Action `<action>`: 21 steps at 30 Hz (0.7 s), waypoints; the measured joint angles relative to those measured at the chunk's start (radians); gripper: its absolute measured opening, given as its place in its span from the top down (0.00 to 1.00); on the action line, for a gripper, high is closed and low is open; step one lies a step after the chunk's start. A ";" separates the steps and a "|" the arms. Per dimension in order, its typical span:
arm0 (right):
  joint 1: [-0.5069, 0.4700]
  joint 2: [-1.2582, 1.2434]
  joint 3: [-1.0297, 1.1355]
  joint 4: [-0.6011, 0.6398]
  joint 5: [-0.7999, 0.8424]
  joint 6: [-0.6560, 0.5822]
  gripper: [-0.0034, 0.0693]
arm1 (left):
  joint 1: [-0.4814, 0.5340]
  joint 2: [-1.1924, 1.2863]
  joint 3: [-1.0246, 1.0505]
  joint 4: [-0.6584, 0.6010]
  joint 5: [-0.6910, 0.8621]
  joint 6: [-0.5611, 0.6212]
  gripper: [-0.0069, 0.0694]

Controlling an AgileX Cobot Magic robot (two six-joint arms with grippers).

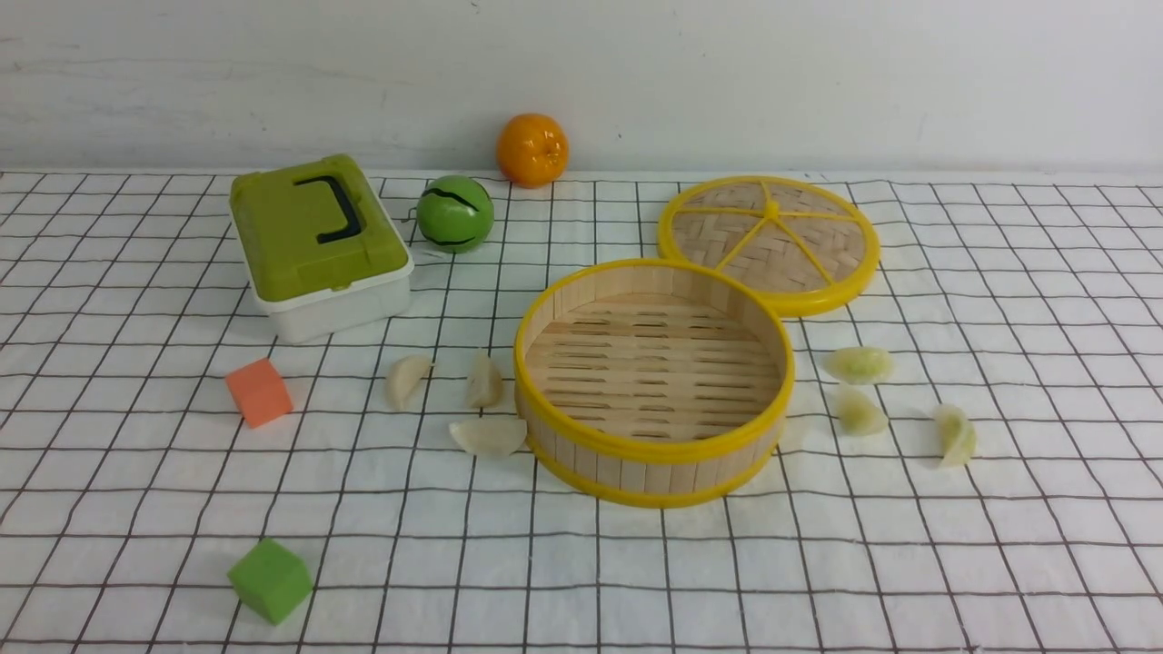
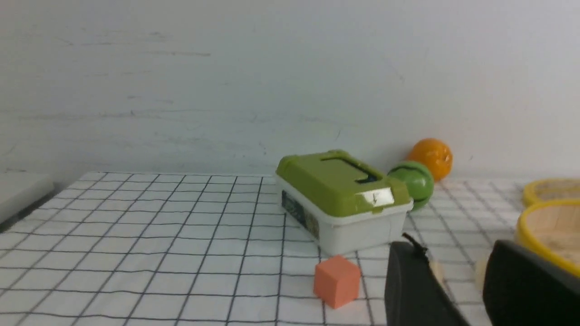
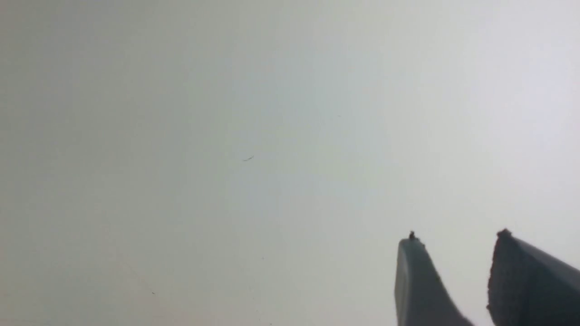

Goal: Put the dumplings into the steamer on the table with the white tablecloth.
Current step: 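Reach for and grasp a dumpling on the table with the left gripper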

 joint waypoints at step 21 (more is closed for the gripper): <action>0.000 0.091 -0.378 0.001 0.215 0.016 0.96 | 0.000 0.139 -0.448 -0.058 0.028 -0.232 0.93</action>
